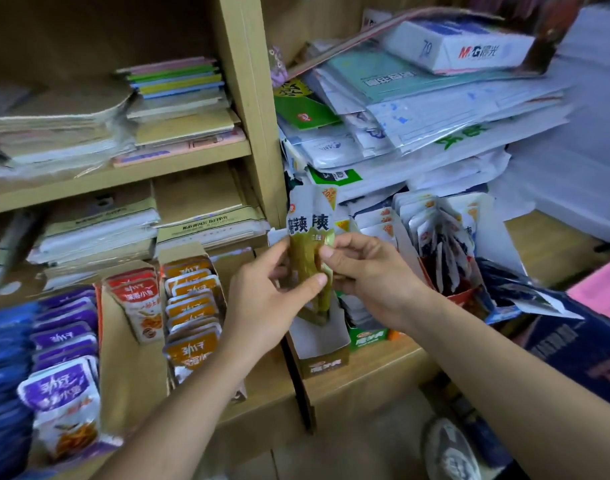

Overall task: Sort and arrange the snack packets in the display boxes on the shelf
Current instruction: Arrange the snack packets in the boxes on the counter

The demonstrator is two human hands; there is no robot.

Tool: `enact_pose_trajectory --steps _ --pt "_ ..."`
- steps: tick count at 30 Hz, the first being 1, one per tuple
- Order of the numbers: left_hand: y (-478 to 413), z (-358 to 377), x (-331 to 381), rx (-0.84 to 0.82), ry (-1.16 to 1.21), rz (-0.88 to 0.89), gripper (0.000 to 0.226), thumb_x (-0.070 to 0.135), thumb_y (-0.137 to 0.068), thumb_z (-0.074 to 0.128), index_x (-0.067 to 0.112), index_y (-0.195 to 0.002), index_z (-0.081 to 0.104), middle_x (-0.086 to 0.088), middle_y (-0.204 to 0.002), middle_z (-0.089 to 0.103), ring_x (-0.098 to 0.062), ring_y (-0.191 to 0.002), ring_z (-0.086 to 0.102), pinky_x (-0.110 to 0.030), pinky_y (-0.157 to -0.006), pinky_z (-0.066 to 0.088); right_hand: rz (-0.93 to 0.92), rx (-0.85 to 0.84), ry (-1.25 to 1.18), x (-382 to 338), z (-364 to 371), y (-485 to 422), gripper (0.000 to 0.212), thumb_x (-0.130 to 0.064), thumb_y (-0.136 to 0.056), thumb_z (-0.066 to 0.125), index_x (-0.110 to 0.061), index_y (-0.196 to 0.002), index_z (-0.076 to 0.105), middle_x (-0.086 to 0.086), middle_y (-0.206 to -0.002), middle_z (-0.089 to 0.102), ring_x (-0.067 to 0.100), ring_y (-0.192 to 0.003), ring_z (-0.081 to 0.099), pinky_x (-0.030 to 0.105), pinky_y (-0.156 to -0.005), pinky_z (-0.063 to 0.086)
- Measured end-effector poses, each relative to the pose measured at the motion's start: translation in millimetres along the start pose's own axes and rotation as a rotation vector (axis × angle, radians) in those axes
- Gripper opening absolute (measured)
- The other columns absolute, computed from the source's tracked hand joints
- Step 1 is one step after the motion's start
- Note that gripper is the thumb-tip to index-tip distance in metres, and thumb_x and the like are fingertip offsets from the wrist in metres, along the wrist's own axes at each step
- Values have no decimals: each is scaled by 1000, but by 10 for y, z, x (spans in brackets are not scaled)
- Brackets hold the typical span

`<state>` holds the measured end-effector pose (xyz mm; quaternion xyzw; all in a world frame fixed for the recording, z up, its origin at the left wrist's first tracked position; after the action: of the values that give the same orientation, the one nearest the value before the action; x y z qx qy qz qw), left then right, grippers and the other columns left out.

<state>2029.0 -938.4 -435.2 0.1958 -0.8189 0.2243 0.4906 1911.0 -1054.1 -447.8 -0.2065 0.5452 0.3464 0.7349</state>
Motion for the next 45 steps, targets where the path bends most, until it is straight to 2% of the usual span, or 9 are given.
enact_pose_trajectory --steps 2,4,13,21,27,32,36,40,45 --pt "-36 -8 -40 2 218 -52 26 16 -93 67 41 -100 72 10 -94 76 -5 -92 69 -28 -78 53 -36 43 8 -51 -62 -5 16 -15 -84 71 -6 -97 71 8 -85 74 20 -75 69 36 -70 56" --pt "-70 -67 -90 78 297 -95 24 11 -99 55 24 -102 74 -6 -93 75 -18 -86 70 -40 -74 51 -71 90 58 -107 -144 -9 9 -9 -92 66 -7 -97 73 7 -81 74 20 -70 67 36 -65 52" --pt "-96 -78 -125 111 501 -222 27 3 -100 53 11 -124 62 -6 -109 75 -25 -100 73 -48 -83 59 -62 216 28 -181 -215 32 7 -2 -88 70 -8 -87 66 10 -76 71 18 -59 66 27 -49 46" --pt "-82 -40 31 72 498 -120 19 13 -94 66 14 -114 64 -2 -97 77 -20 -90 74 -38 -76 58 -130 182 140 -162 -39 23 9 0 -88 71 -5 -89 64 2 -66 73 11 -56 68 19 -48 49" --pt "-206 -314 62 176 272 43 25 9 -82 80 24 -99 71 10 -93 77 -6 -85 73 -21 -67 56 -224 59 464 -215 99 -16 15 -5 -85 77 -7 -95 66 9 -79 77 19 -73 74 32 -66 61" --pt "-269 -767 -61 464 371 59 21 10 -85 78 24 -98 72 9 -95 77 -8 -92 73 -22 -73 56 -326 228 921 -340 -128 -192 21 -23 -85 80 -21 -103 70 -9 -81 72 1 -68 64 16 -64 49" --pt "-267 -954 -184 646 420 24 20 16 -87 77 30 -99 70 12 -96 77 -8 -95 73 -26 -75 57 -263 102 1174 -261 -56 -283 31 -40 -78 83 -23 -101 70 -7 -90 65 2 -74 58 12 -60 42" --pt "-295 -941 -257 614 372 7 26 18 -86 79 21 -110 70 4 -104 76 -12 -98 73 -36 -81 60 -351 52 1316 -229 59 -316 27 -32 -77 85 -19 -94 67 -4 -84 60 11 -71 54 26 -62 40" --pt "-284 -894 -183 535 407 36 31 13 -87 76 13 -118 69 1 -105 77 -12 -97 73 -23 -72 55 -343 93 1310 -188 51 -360 18 -26 -87 77 -14 -76 69 3 -70 65 20 -69 58 28 -59 42"
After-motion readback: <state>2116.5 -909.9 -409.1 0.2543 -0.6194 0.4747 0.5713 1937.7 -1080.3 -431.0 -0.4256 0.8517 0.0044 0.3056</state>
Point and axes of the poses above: each hand's wrist, its own y-axis away from the middle knuckle, its own z-axis out of the palm, x = y × z, the point moved 4 cm from there along -y, towards the middle knuckle
